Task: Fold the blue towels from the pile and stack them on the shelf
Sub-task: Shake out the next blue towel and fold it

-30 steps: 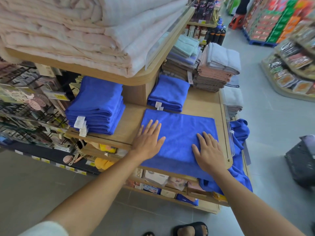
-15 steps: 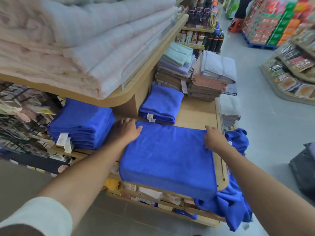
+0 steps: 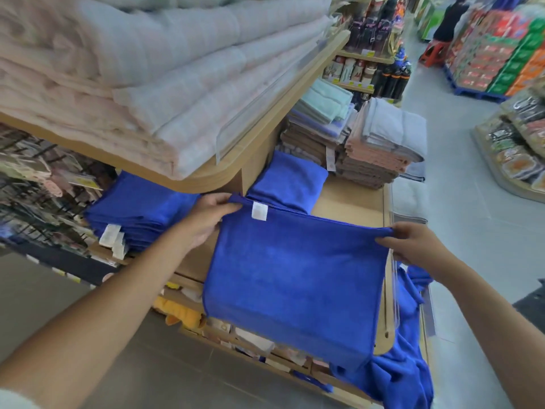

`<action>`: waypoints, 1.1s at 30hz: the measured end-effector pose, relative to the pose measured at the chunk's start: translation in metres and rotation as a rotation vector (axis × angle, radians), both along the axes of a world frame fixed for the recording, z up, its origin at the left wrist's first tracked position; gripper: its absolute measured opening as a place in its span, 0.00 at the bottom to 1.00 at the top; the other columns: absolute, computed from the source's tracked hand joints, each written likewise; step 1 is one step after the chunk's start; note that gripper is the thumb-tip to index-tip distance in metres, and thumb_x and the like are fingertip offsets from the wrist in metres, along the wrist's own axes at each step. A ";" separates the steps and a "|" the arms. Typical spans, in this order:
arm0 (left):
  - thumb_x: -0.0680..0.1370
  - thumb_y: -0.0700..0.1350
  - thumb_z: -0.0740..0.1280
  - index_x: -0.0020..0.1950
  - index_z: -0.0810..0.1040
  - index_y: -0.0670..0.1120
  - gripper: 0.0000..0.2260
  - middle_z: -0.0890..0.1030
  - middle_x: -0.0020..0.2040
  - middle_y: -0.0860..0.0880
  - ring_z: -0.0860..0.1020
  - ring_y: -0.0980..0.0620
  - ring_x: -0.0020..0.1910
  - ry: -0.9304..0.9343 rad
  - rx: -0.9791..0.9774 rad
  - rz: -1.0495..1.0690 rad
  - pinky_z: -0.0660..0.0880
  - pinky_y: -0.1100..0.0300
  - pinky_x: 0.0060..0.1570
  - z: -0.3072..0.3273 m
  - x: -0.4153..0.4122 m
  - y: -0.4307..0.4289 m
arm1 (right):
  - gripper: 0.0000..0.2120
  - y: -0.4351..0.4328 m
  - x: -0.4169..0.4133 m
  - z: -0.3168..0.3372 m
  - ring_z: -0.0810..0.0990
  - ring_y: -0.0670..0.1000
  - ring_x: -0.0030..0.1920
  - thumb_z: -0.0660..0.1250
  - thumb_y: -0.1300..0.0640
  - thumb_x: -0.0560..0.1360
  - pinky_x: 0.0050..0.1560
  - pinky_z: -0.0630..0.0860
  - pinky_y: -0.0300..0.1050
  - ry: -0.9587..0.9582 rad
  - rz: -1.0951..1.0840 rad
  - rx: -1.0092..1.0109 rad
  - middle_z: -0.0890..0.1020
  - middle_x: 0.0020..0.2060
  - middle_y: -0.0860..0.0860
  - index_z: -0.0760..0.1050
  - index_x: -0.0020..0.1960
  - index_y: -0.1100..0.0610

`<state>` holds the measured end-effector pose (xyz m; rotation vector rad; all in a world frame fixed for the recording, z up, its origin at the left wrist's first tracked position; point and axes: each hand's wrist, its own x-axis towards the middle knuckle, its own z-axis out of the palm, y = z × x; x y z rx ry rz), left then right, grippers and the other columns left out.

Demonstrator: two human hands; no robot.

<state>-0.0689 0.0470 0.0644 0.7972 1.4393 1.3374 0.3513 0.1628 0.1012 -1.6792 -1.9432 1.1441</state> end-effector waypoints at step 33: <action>0.72 0.51 0.66 0.50 0.82 0.59 0.09 0.79 0.53 0.65 0.74 0.64 0.57 1.192 0.130 -0.372 0.74 0.58 0.58 -0.041 0.009 -0.159 | 0.09 -0.183 0.048 -0.062 0.75 0.42 0.37 0.72 0.52 0.74 0.36 0.74 0.44 -0.538 0.222 0.427 0.73 0.60 0.37 0.79 0.49 0.38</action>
